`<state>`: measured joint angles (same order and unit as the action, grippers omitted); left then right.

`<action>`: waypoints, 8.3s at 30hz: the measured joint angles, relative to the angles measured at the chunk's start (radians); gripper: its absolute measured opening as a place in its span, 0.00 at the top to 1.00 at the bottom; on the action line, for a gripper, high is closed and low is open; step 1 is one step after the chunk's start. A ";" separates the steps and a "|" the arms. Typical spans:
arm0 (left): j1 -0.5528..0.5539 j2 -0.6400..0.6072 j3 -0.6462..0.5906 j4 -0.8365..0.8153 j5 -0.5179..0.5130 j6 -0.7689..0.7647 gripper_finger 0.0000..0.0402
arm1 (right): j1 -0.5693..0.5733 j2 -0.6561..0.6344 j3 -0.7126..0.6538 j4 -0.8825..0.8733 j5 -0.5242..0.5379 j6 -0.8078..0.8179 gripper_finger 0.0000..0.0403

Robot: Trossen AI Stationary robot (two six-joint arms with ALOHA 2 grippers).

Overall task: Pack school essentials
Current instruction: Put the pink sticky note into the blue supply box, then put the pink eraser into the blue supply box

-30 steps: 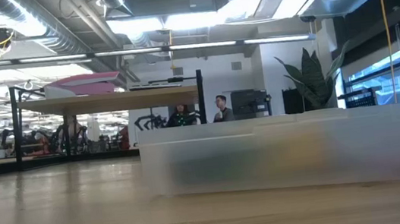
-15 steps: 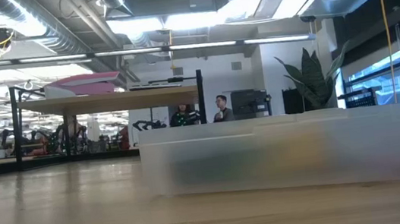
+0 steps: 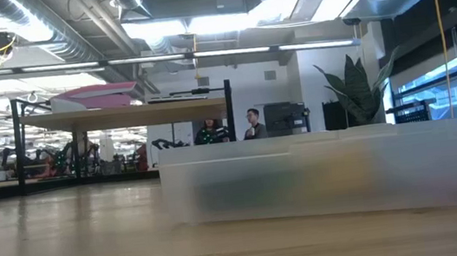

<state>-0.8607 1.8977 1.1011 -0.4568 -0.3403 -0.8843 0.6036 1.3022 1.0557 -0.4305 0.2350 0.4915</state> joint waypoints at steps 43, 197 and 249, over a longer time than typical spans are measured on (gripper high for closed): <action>0.100 0.005 0.111 -0.074 0.064 0.133 0.14 | 0.000 0.000 0.000 0.023 -0.034 0.035 0.68; 0.552 0.205 0.286 0.622 0.137 0.741 0.01 | 0.036 -0.140 0.000 -0.247 -0.044 0.183 0.68; 0.536 -0.238 0.066 -0.893 0.416 0.020 0.02 | 0.036 -0.140 0.001 -0.221 -0.045 0.091 0.68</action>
<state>-0.3249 1.6596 1.1672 -1.3497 0.0754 -0.8646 0.6392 1.1622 1.0565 -0.6514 0.1902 0.5826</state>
